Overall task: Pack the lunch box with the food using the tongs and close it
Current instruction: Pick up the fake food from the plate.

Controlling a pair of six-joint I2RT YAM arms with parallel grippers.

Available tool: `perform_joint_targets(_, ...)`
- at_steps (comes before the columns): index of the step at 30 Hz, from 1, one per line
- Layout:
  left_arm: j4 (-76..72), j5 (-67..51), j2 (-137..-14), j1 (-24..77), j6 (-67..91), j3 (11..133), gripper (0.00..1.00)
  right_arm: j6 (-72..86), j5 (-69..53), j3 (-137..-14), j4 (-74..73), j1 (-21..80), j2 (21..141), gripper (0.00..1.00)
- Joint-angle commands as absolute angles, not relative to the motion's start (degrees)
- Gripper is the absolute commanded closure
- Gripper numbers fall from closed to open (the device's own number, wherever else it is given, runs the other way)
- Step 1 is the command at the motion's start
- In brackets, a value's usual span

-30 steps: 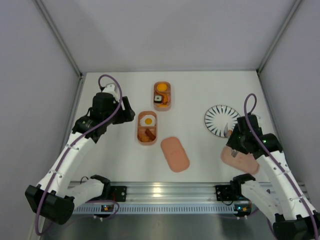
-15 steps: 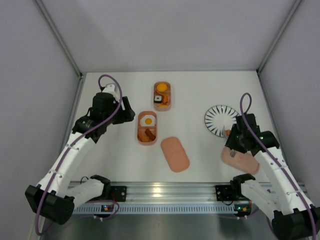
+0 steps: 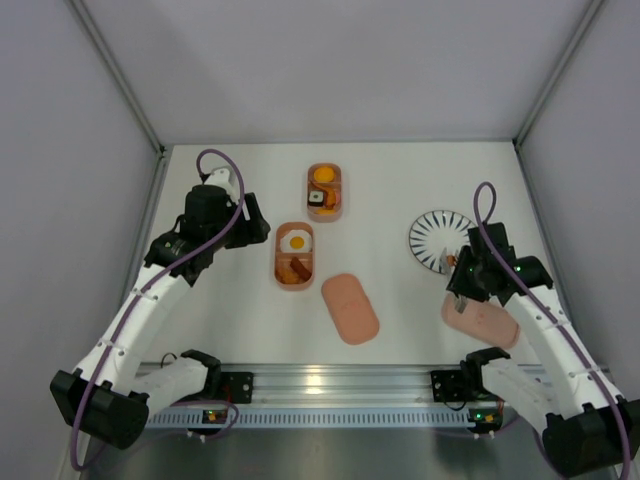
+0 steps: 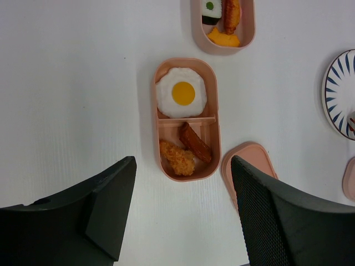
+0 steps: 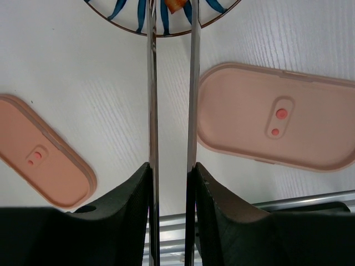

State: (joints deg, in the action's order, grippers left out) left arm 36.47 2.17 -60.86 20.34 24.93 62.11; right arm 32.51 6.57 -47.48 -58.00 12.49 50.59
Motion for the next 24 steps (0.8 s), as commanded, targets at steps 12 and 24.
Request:
perform_joint_targets(12,35.16,2.37,-59.5,20.04,24.34,62.31,0.26,30.85,4.84,-50.0,-53.88,11.43,51.59,0.82)
perform_joint_targets(24,35.16,2.55,-59.59,20.04,24.43,62.23,0.26,30.5,1.85,-56.6,-54.14,11.43,52.73,0.83)
